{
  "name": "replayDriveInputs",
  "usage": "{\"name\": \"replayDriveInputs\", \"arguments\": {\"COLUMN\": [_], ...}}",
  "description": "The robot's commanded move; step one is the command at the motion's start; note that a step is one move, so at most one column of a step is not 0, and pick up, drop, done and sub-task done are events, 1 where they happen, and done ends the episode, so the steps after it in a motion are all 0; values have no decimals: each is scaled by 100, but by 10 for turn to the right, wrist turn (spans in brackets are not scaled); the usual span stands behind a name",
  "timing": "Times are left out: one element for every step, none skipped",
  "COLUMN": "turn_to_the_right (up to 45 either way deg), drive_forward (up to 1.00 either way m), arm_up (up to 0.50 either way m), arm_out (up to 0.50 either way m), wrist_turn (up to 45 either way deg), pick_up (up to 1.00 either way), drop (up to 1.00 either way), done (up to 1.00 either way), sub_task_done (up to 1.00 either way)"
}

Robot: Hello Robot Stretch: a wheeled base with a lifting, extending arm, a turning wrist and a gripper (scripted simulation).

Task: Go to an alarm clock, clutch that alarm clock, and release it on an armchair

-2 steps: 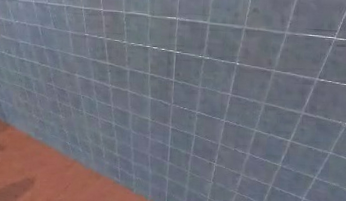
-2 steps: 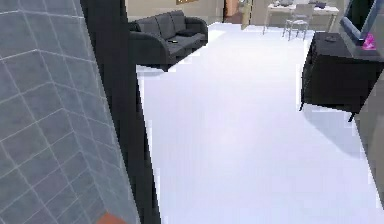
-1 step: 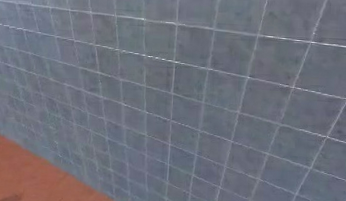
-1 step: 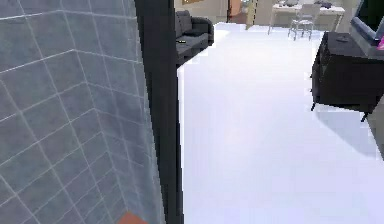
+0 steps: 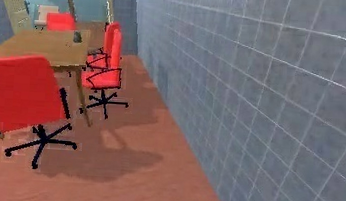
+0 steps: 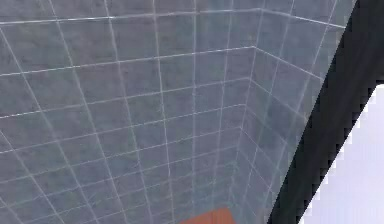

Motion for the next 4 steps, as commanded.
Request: {"name": "replayDriveInputs", "arguments": {"turn_to_the_right": [-420, 0, -450, -60], "drive_forward": [0, 80, 0, 0], "arm_up": [0, 0, 0, 0], "arm_out": [0, 0, 0, 0], "wrist_turn": [0, 0, 0, 0], "pick_up": [0, 0, 0, 0], "drop": [0, 0, 0, 0], "done": [0, 0, 0, 0], "sub_task_done": [0, 0, 0, 0]}}
